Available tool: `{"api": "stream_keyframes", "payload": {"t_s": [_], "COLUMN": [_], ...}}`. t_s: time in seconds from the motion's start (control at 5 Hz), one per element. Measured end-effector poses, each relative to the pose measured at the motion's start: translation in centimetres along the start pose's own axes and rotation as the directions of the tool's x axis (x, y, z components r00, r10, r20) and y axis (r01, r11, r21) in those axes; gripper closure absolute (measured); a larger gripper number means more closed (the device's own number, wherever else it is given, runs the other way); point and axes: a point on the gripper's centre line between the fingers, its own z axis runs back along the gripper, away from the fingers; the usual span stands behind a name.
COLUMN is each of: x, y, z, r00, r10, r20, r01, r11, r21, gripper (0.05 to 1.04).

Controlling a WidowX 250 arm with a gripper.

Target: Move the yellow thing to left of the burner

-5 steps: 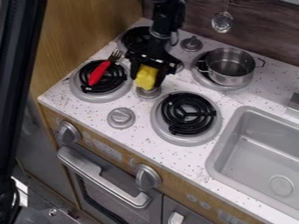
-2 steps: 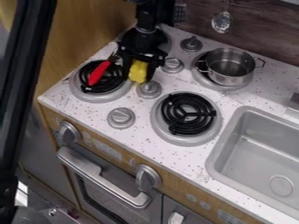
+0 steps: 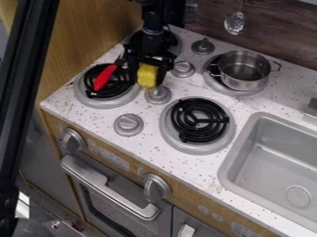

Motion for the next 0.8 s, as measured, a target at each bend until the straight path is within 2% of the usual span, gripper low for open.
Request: {"api": "stream_keyframes", "payload": {"t_s": [0.2,0.4,0.6,0.8], "x": [-0.4,-1.0,-2.9,-4.7], "y": [0.1,0.5,0.4,0.5], "z": [2.0,5.5,7.4,8.3], "r00": [0.999,0.991,0.981,0.964], "r10": [-0.030,-0.071,-0.146,-0.228], "r20": [0.041,0.112,0.129,0.135], "r01": [0.031,0.074,0.153,0.235], "r11": [0.999,0.997,0.987,0.971], "r21": [-0.016,-0.024,-0.041,-0.042], "gripper": [0.090,0.090,0.090,0.090]}}
